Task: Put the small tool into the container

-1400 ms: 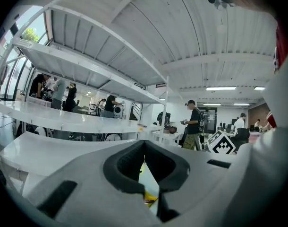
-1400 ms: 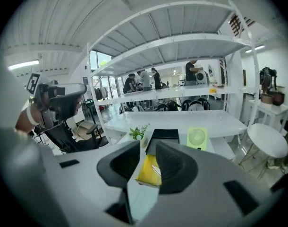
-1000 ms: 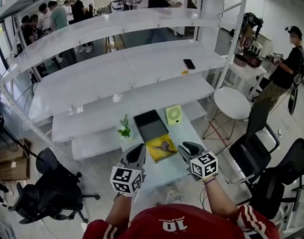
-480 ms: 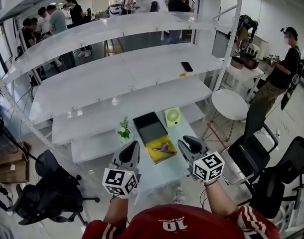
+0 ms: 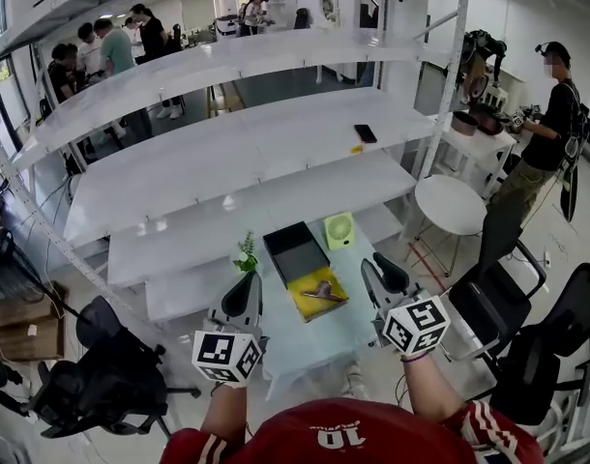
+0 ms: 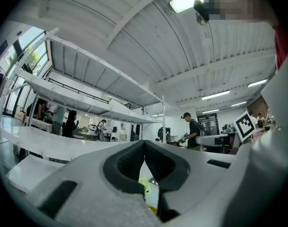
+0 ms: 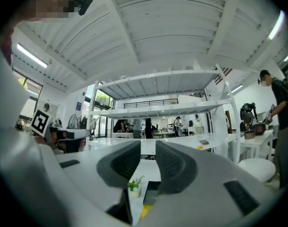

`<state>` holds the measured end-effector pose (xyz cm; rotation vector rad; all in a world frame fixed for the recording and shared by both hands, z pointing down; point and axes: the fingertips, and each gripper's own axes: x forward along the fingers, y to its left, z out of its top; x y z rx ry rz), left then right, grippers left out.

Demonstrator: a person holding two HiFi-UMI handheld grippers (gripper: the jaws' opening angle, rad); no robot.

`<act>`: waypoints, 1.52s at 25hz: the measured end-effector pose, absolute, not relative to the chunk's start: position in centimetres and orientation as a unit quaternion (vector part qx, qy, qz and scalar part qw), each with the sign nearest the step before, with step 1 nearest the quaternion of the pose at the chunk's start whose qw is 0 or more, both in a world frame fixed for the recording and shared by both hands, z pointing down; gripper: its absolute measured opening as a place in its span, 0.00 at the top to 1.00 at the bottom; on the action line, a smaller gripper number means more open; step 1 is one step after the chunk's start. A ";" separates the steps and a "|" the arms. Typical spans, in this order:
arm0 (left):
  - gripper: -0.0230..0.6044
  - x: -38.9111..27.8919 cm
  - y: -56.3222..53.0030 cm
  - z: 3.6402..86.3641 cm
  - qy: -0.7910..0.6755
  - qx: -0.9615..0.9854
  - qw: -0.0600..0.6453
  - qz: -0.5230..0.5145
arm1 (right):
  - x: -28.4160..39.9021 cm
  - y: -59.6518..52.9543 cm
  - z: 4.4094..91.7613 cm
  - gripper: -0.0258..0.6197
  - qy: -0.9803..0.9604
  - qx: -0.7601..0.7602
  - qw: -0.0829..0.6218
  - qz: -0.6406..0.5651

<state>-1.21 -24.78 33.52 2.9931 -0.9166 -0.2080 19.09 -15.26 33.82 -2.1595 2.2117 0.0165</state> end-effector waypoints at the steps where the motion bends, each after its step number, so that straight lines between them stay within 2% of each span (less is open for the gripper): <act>1: 0.97 -1.3 -24.8 33.5 -0.293 0.954 0.002 -0.067 | 19.1 -15.1 33.8 0.83 0.714 -0.700 0.026 0.005; 38: 0.97 -2.8 -22.1 32.6 -0.269 0.959 -0.011 -0.085 | 16.1 -12.0 32.4 0.96 0.692 -0.721 0.022 0.029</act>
